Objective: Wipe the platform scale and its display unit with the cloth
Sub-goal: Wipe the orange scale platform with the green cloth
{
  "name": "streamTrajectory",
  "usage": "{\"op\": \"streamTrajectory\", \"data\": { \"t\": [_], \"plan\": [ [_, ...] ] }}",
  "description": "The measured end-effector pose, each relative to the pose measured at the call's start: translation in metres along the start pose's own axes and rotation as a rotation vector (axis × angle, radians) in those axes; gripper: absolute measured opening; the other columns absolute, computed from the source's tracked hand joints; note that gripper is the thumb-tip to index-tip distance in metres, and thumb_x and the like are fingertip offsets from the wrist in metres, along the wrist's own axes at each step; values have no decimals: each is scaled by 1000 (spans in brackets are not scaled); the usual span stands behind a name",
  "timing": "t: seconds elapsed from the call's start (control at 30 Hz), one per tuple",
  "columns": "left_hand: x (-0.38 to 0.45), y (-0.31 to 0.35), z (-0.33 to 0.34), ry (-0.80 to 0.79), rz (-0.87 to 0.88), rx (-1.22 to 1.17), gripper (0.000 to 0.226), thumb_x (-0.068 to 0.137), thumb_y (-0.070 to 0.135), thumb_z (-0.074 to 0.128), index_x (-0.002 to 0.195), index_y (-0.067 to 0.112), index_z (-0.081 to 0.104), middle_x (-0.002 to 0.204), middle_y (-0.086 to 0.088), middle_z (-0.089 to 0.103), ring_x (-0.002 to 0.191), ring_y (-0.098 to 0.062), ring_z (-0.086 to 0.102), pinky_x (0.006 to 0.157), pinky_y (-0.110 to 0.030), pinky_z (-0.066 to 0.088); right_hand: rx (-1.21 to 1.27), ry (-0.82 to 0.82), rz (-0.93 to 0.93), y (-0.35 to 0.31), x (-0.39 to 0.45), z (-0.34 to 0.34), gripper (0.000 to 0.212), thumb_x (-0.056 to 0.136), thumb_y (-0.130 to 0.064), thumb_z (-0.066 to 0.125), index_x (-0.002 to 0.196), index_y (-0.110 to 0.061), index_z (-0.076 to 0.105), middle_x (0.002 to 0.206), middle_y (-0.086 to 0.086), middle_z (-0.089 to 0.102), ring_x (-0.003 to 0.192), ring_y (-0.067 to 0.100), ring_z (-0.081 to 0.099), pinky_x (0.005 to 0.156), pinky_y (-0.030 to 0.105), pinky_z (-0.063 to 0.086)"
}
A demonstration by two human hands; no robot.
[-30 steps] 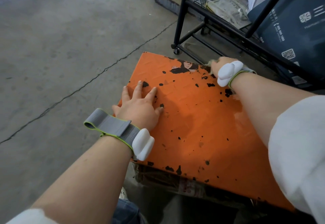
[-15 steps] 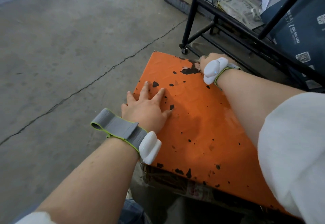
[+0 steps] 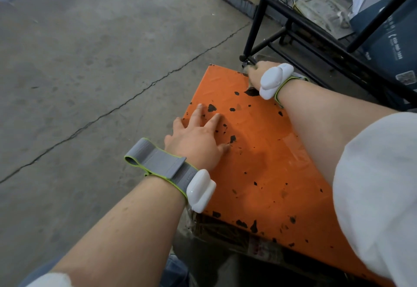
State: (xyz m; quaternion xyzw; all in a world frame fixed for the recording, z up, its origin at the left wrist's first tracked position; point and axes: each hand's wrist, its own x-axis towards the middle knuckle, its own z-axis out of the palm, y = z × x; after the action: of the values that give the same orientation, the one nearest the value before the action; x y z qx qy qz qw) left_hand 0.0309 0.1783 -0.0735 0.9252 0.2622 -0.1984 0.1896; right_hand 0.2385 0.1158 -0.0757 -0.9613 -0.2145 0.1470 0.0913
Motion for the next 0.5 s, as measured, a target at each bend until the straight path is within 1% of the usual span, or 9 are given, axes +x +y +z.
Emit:
{"op": "streamTrajectory", "data": {
  "t": [0.1, 0.13, 0.2, 0.27, 0.33, 0.4, 0.5],
  "plan": [
    [1, -2, -1, 10, -5, -5, 72, 86, 65, 43, 144, 50, 2, 156, 19, -11, 143, -31, 8, 107, -50, 29, 27, -9, -55, -10, 6, 5, 44, 100, -37, 31, 136, -15, 43, 139, 15, 48, 125, 34, 45, 94, 32, 37],
    [1, -3, -1, 15, -10, -7, 74, 86, 65, 44, 144, 49, 2, 156, 18, -11, 143, -30, 9, 107, -49, 29, 27, -16, -48, -10, 6, 6, 45, 100, -38, 30, 137, -16, 41, 140, 14, 47, 126, 34, 45, 94, 32, 37],
    [1, -3, -1, 27, -23, -16, 77, 84, 65, 46, 145, 47, 2, 157, 17, -11, 142, -29, 12, 106, -47, 32, 21, -4, -4, -2, 8, 8, 44, 100, -34, 32, 133, -9, 46, 136, 18, 50, 123, 36, 48, 93, 34, 39],
    [1, -3, 0, 38, -41, -19, 80, 83, 66, 48, 146, 45, 2, 157, 15, -10, 141, -29, 15, 104, -45, 34, 24, 36, 44, 3, 11, 10, 39, 98, -27, 36, 123, -2, 54, 128, 21, 55, 118, 37, 52, 92, 36, 42],
    [0, -2, 0, 38, -48, -16, 81, 83, 65, 48, 147, 43, 3, 157, 14, -10, 140, -28, 17, 103, -45, 35, 28, 54, 49, -2, 12, 12, 37, 96, -27, 39, 120, -4, 56, 125, 19, 57, 116, 36, 53, 91, 37, 43],
    [0, -1, -1, 34, -49, -12, 81, 83, 65, 49, 147, 42, 3, 157, 14, -10, 139, -29, 18, 102, -44, 35, 39, 40, -17, -19, 9, 13, 39, 96, -30, 37, 126, -9, 51, 127, 17, 56, 117, 36, 52, 92, 37, 42],
    [1, 0, -2, 31, -51, -9, 82, 84, 64, 49, 148, 41, 4, 157, 14, -10, 138, -29, 19, 101, -44, 36, 54, 20, -147, -37, 5, 18, 43, 97, -34, 37, 138, -22, 39, 131, 15, 53, 119, 37, 50, 96, 39, 42]
  ]
}}
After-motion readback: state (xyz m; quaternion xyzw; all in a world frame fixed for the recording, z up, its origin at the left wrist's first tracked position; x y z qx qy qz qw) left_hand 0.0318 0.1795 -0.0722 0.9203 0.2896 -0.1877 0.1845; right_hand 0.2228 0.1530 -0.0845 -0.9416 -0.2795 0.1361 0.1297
